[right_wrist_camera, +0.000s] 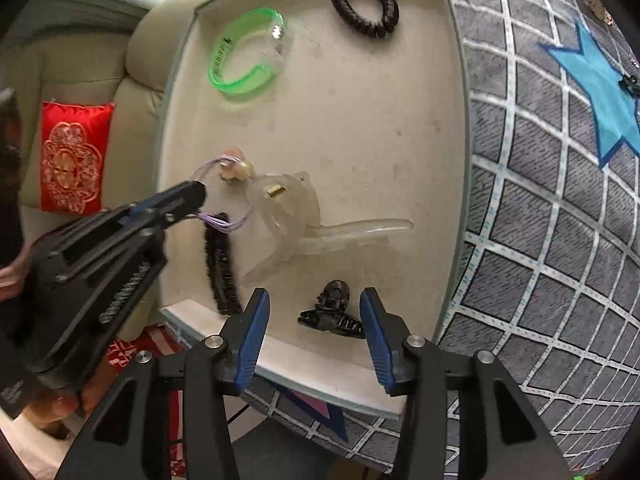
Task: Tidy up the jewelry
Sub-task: 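Carry lilac hair tie and black claw clip into the white tray, open both tools, then withdraw both tools from the tray back over the table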
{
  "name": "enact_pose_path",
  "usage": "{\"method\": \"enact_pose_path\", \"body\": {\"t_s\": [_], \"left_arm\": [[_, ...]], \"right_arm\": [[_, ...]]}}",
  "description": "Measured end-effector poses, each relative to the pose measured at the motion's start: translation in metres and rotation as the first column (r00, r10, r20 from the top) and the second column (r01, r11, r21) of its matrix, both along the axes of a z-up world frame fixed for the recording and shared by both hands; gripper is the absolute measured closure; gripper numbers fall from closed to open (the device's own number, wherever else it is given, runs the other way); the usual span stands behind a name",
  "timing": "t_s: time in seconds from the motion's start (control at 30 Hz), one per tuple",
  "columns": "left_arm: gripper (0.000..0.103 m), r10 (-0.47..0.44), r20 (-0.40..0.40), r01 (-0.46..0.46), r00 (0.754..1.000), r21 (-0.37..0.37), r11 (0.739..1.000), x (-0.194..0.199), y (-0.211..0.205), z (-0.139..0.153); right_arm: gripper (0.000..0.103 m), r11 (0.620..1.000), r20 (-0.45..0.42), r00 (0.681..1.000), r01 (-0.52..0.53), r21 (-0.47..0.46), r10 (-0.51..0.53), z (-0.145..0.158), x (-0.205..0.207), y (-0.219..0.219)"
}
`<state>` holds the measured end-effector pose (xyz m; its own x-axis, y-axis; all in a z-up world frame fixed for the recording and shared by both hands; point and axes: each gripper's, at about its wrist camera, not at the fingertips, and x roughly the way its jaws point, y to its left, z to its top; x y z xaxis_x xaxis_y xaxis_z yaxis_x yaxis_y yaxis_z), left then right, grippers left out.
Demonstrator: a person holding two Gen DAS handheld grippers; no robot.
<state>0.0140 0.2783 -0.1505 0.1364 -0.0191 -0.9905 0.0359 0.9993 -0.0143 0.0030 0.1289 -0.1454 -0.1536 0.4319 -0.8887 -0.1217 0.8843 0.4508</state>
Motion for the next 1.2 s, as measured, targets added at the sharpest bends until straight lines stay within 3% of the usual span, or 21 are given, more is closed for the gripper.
{"method": "enact_pose_path", "body": {"t_s": [0.27, 0.53, 0.6, 0.63, 1.07, 1.2], "left_arm": [[0.099, -0.003, -0.008, 0.004, 1.0, 0.005, 1.0, 0.001, -0.005, 0.007], [0.098, -0.009, -0.027, 0.009, 1.0, 0.004, 1.0, 0.004, -0.015, 0.008], [0.038, -0.002, -0.034, 0.002, 0.999, 0.013, 1.0, 0.006, -0.015, 0.006], [0.0, 0.007, -0.025, -0.006, 1.0, 0.036, 0.999, 0.007, -0.015, 0.008], [0.001, -0.013, 0.082, -0.003, 0.997, 0.191, 0.982, 0.012, -0.03, 0.056], [0.001, 0.004, 0.073, -0.017, 0.997, 0.183, 0.983, 0.008, -0.03, 0.057]], "right_arm": [[0.051, 0.997, 0.05, 0.996, 0.07, 0.02, -0.071, 0.033, 0.002, -0.039], [0.05, 0.985, 0.054, 0.984, 0.172, 0.011, -0.172, 0.043, -0.001, -0.088], [0.05, 0.982, 0.055, 0.98, 0.189, 0.011, -0.189, 0.043, -0.005, -0.097], [0.05, 0.981, 0.055, 0.979, 0.194, 0.011, -0.194, 0.043, -0.006, -0.1], [0.05, 0.967, 0.067, 0.965, 0.254, 0.013, -0.254, 0.048, -0.006, -0.129], [0.042, 0.958, 0.066, 0.956, 0.287, 0.008, -0.286, 0.046, -0.005, -0.144]]}}
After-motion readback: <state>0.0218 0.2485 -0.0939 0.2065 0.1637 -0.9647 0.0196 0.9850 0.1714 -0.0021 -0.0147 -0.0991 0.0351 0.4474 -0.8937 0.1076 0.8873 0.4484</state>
